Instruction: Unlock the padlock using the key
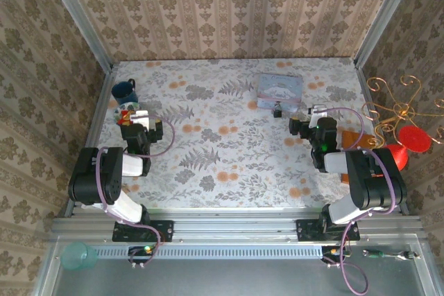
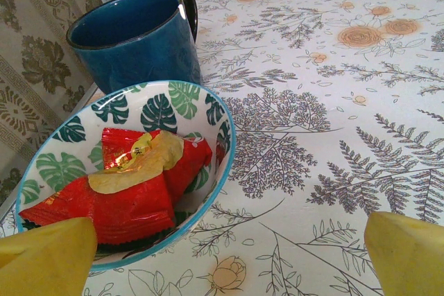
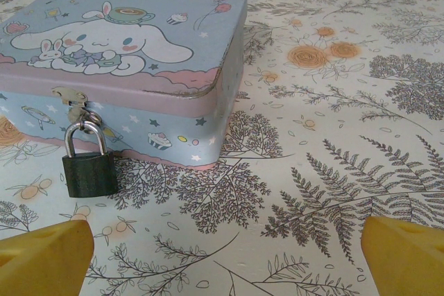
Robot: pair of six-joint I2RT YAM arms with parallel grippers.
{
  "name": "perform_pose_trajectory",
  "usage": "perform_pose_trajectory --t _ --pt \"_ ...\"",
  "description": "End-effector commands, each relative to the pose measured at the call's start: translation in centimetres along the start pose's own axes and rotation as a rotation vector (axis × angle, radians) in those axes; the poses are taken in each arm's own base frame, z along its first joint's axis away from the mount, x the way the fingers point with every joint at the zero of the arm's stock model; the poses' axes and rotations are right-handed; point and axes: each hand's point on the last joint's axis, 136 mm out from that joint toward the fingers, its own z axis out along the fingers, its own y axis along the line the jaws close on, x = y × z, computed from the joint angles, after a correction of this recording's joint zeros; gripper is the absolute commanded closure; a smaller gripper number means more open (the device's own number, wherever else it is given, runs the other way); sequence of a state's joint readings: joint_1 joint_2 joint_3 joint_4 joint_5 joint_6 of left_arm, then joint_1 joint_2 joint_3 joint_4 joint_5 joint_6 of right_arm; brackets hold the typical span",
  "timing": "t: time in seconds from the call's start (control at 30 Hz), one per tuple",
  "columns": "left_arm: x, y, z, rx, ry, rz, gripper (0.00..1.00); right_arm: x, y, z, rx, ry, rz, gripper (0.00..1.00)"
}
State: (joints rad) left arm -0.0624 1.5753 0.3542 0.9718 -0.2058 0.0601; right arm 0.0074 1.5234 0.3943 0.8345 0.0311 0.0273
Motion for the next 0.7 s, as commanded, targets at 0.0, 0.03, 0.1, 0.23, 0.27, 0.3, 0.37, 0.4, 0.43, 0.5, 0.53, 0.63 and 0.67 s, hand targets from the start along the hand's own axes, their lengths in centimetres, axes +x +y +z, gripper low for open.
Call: perform_pose_trajectory --t 0.0,0.03,0.1,0.23,0.27,0.3,0.37,0.4,0.43,0.5,0.53,0.63,0.67 --pt "-1.1 0.4 0.2 -0.004 -0.027 -0.02 0.0 -1.0 -0.2 0.3 0.019 -0.022 0.003 0.0" --pt "-1.1 0.3 0.2 -0.003 -0.027 -0.021 0.0 -0.9 -0.2 0.3 0.019 -0.021 0.003 0.0" --pt "-1.2 0.4 0.1 -0.004 -0.029 -0.019 0.0 -0.9 -0.2 0.3 0.02 -0.02 0.002 0.0" --pt "-1.4 -0.8 -0.3 0.039 -0.051 0.021 0.0 -0.9 -0.1 0.3 0.019 -0.021 0.002 0.0" --pt "-1.6 -1.3 -0.6 0.056 -0.061 0.038 0.0 -0.9 -0.2 0.3 0.019 -0.021 0.002 0.0" --pt "-1.8 -1.4 -0.9 0.061 -0.08 0.04 0.0 -0.8 -0.2 0.3 0.019 -0.02 0.001 0.0" --pt "-1.9 -1.2 -1.4 0.049 -0.103 0.041 0.0 -0.9 -0.2 0.2 0.021 -0.022 0.001 0.0" --pt "-2.1 -1.3 -1.7 0.05 -0.113 0.043 0.0 -0.9 -0.2 0.2 0.021 -0.023 0.001 0.0" --pt "-2.4 -1.2 -1.9 0.046 -0.123 0.045 0.0 -0.9 -0.1 0.2 0.02 -0.024 -0.002 0.0" --pt "-3.2 -1.4 -2.7 0.031 -0.145 0.069 0.0 -1.0 0.3 0.1 0.009 -0.03 -0.021 0.0" --pt "-3.5 -1.7 -3.1 0.028 -0.152 0.087 0.0 -1.0 0.6 -0.1 0.002 -0.037 -0.031 0.0" --pt "-4.9 -1.7 -4.4 -0.037 -0.183 0.124 0.0 -1.4 1.5 -0.7 -0.031 -0.055 -0.063 0.0" --pt "-5.6 -1.4 -5.0 -0.066 -0.204 0.125 0.0 -1.6 1.5 -0.8 -0.033 -0.059 -0.064 0.0"
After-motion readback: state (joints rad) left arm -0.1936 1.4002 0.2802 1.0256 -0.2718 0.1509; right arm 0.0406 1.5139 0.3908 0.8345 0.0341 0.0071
